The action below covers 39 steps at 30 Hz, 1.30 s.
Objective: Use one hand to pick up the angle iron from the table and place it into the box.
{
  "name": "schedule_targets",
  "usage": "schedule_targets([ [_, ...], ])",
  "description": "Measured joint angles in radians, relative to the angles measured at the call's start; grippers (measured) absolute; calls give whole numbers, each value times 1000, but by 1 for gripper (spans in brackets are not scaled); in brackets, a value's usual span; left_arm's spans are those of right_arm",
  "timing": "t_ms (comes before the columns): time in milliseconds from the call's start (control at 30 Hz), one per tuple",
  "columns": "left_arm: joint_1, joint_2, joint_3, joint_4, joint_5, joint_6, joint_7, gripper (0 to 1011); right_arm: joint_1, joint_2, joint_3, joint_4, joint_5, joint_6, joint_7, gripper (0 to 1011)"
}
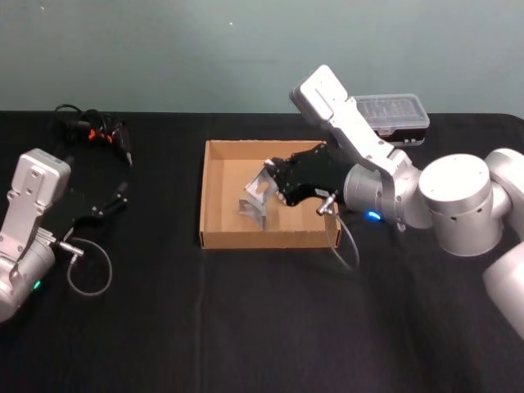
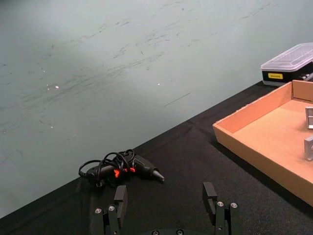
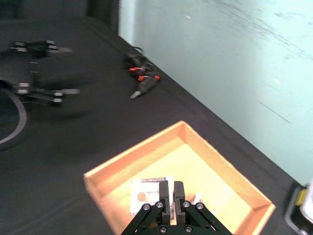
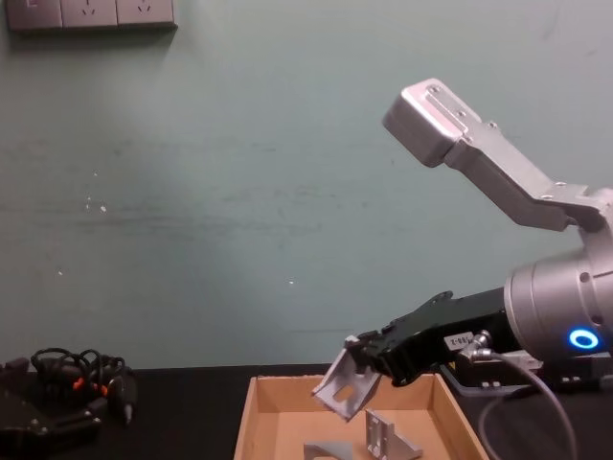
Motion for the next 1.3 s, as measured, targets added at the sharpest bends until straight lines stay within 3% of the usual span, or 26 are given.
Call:
schedule_targets([
  [200, 0, 0, 0, 0, 0, 0, 0, 1011, 46, -48, 8, 103, -40, 1, -35, 57],
  [433, 0, 0, 0, 0, 0, 0, 0, 1011, 108, -91, -2, 223, -69, -15, -30, 57],
  [633, 0, 0, 0, 0, 0, 0, 0, 1011, 186, -151, -26, 373, -103, -59, -6, 57],
  [967, 0, 0, 0, 0, 0, 0, 0, 1011, 269, -231, -42, 566, -147, -135, -4, 57],
  [1300, 0, 0, 0, 0, 0, 0, 0, 1011, 308, -277, -31, 685, -166, -165, 3, 57],
])
